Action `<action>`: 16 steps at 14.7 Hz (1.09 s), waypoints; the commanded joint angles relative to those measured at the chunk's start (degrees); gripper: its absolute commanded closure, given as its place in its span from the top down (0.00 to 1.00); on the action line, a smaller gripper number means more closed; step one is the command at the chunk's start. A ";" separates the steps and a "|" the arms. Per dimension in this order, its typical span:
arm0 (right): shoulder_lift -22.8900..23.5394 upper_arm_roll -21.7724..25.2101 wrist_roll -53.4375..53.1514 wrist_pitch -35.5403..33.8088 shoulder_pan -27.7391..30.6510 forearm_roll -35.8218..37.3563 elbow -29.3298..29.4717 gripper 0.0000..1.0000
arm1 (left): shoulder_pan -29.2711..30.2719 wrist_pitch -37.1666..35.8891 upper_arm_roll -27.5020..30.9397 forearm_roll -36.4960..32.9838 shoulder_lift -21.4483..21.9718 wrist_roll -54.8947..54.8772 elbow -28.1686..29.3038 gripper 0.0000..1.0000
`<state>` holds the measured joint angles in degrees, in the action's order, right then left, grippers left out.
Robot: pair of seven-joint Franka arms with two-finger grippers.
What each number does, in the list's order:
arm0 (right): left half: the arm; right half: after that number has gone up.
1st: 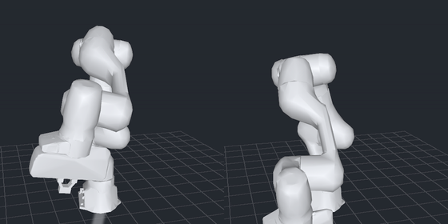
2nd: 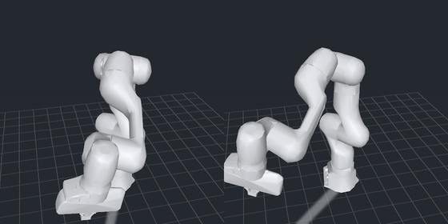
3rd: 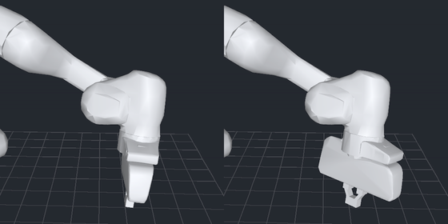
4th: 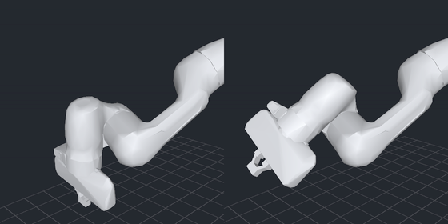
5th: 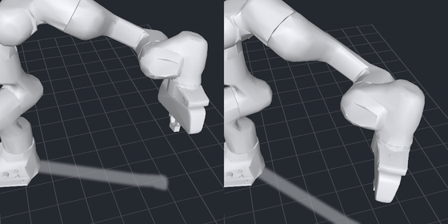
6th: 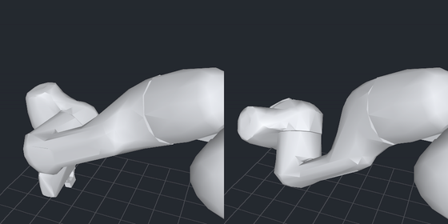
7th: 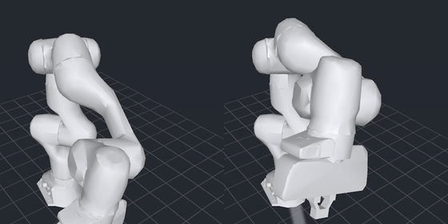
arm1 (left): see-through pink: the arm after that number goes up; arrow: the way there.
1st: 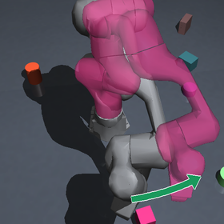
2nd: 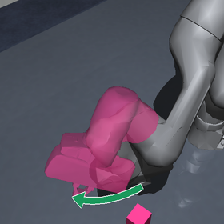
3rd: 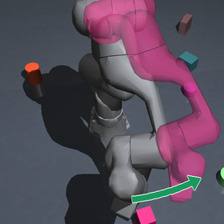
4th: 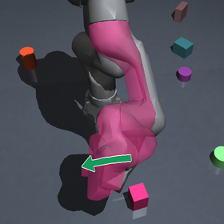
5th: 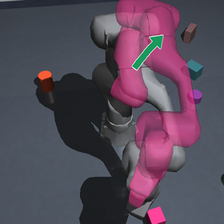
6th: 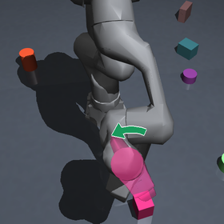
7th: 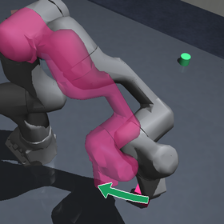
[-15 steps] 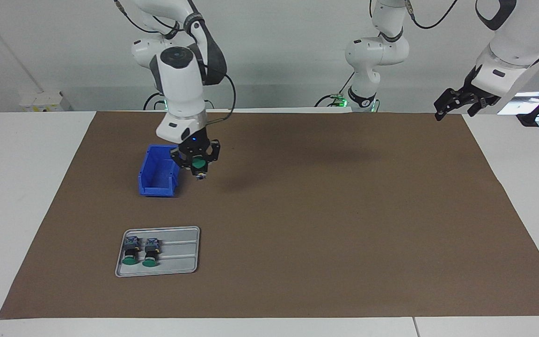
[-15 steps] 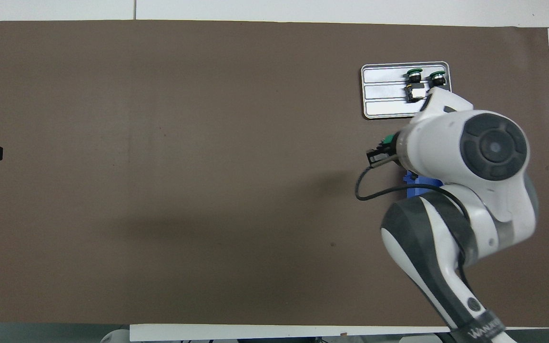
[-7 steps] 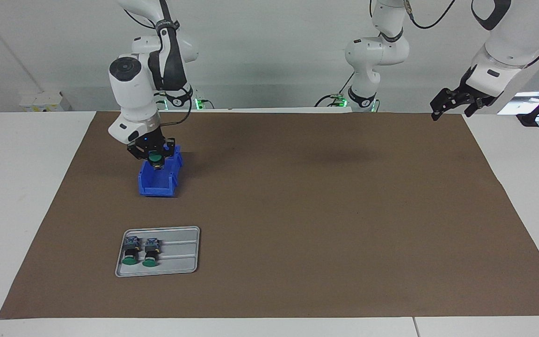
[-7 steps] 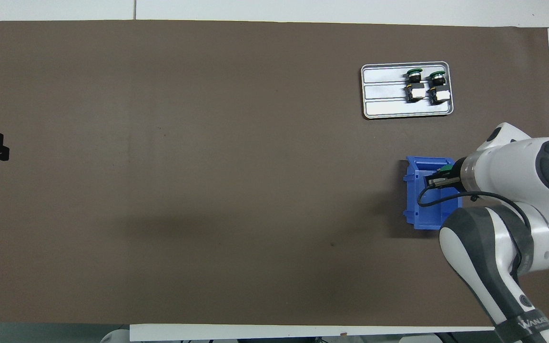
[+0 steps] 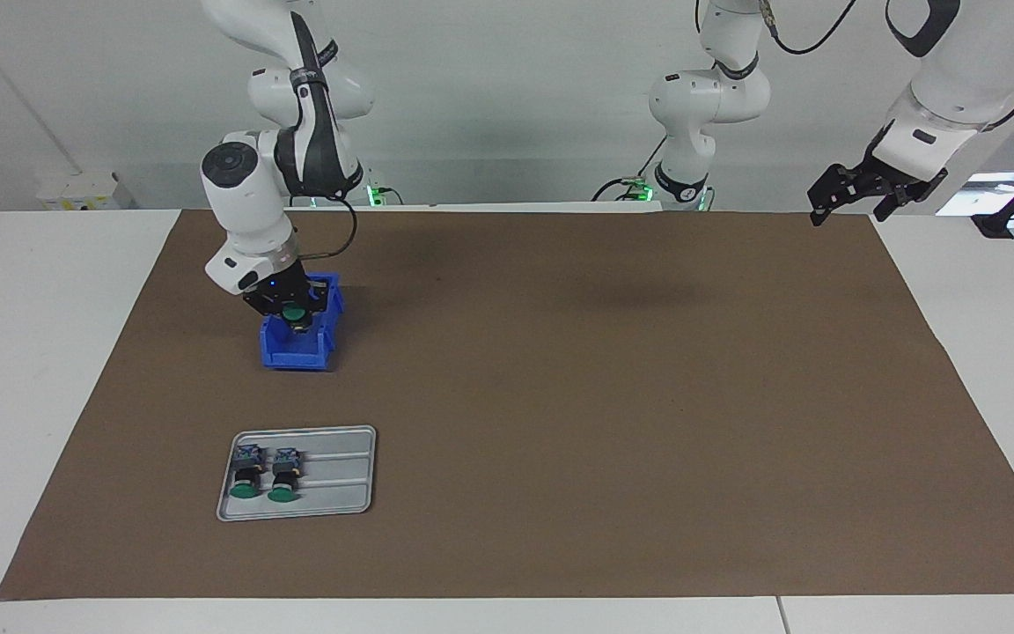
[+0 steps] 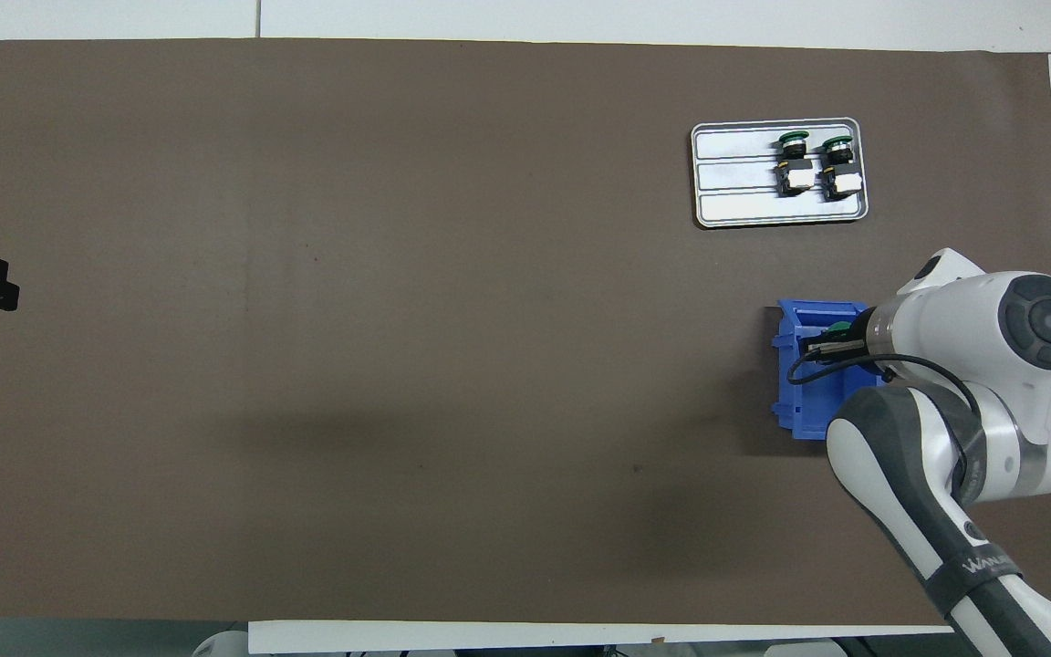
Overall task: Place and press button with both arms
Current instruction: 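Lower the button into the blue bin and open the right gripper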
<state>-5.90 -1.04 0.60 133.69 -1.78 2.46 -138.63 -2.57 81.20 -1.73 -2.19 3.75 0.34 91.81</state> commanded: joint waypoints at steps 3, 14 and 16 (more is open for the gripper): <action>0.63 -0.71 0.81 2.98 1.34 -1.06 -1.38 0.05 | -0.86 -0.34 0.24 -0.72 0.91 -0.86 0.56 1.00; 0.63 -0.63 1.07 2.19 1.61 -1.06 -1.11 0.61 | -0.16 1.42 0.85 0.33 -0.23 -0.95 -1.46 1.00; 0.72 -0.63 1.07 2.11 1.78 -1.06 -0.94 0.62 | -0.16 0.81 0.94 -0.01 -1.63 -0.86 -3.65 1.00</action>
<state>-5.13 -1.05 0.60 135.44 -1.16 2.42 -139.48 -2.65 82.35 -1.22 -2.13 3.65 0.02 91.10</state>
